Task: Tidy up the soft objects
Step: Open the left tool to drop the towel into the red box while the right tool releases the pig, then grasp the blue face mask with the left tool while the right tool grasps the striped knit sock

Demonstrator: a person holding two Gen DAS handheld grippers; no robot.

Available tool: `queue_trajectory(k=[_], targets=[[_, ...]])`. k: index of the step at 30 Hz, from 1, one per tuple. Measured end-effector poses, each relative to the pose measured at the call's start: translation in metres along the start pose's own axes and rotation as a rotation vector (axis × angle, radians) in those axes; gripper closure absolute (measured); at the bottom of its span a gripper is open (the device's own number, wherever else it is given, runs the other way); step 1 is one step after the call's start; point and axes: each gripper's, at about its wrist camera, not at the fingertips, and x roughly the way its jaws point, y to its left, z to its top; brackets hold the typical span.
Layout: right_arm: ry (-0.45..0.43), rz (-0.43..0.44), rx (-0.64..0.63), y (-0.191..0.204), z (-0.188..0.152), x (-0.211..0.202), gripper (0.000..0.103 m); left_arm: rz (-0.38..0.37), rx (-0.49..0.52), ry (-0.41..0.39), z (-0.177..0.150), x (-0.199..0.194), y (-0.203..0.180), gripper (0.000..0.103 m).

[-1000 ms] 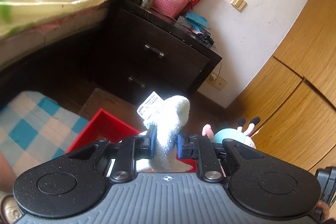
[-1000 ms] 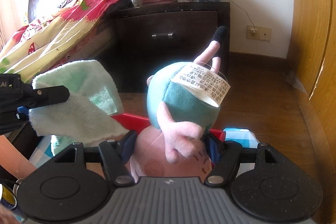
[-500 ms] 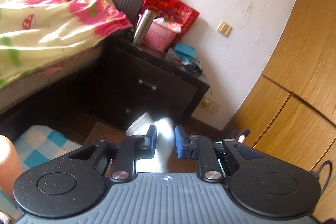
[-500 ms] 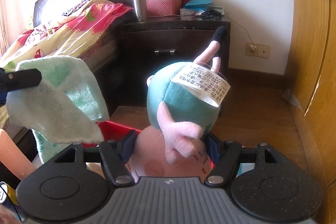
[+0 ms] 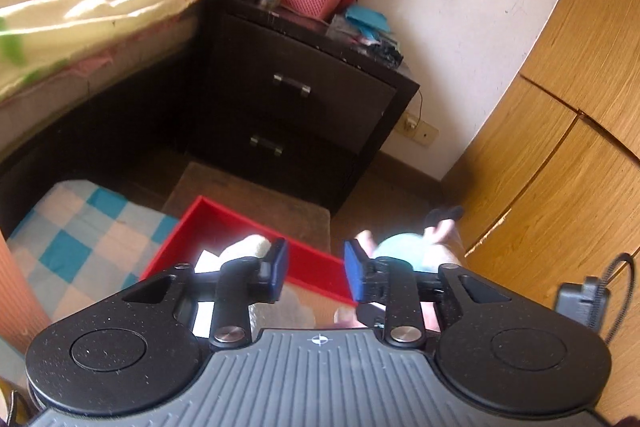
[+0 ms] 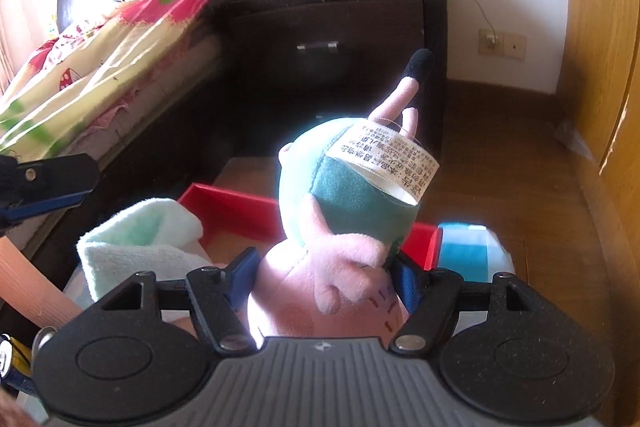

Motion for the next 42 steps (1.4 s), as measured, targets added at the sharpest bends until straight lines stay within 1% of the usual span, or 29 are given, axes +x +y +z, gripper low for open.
queue_trajectory(k=[1, 3, 8, 12, 17, 20, 24, 27, 32, 36, 40, 42], targets=[[0.011, -0.001, -0.003, -0.001, 0.000, 0.003, 0.046, 0.002, 0.000, 0.000, 0.000, 0.000, 0.001, 0.067], [0.005, 0.000, 0.006, -0.003, 0.001, 0.004, 0.032, 0.004, -0.002, -0.002, -0.001, -0.002, 0.002, 0.065], [-0.027, 0.002, 0.024, -0.003, 0.004, -0.009, 0.032, 0.015, 0.001, 0.007, -0.004, -0.011, 0.003, 0.057], [-0.051, 0.015, 0.014, 0.000, 0.004, -0.031, 0.032, 0.007, 0.014, 0.037, -0.012, -0.022, 0.002, 0.050], [-0.059, 0.021, -0.022, 0.007, -0.005, -0.067, 0.032, 0.012, 0.004, 0.070, -0.028, -0.040, 0.001, 0.049], [-0.067, 0.019, -0.042, 0.011, -0.017, -0.091, 0.032, 0.032, 0.038, 0.104, -0.042, -0.047, -0.003, 0.047], [-0.034, 0.018, -0.065, 0.016, -0.040, -0.109, 0.031, 0.081, 0.086, 0.137, -0.065, -0.055, -0.003, 0.044], [0.000, 0.017, -0.068, 0.017, -0.063, -0.119, 0.031, 0.125, 0.114, 0.170, -0.081, -0.055, 0.001, 0.044], [0.065, 0.023, -0.081, 0.018, -0.092, -0.117, 0.032, 0.164, 0.154, 0.240, -0.104, -0.047, 0.006, 0.043], [0.092, 0.026, -0.094, 0.018, -0.102, -0.114, 0.032, 0.196, 0.211, 0.256, -0.115, -0.042, 0.004, 0.038], [0.102, 0.027, -0.094, 0.016, -0.103, -0.109, 0.032, 0.188, 0.206, 0.261, -0.116, -0.038, 0.007, 0.035], [0.116, 0.033, -0.097, 0.015, -0.104, -0.106, 0.032, 0.186, 0.212, 0.267, -0.117, -0.034, 0.007, 0.029]])
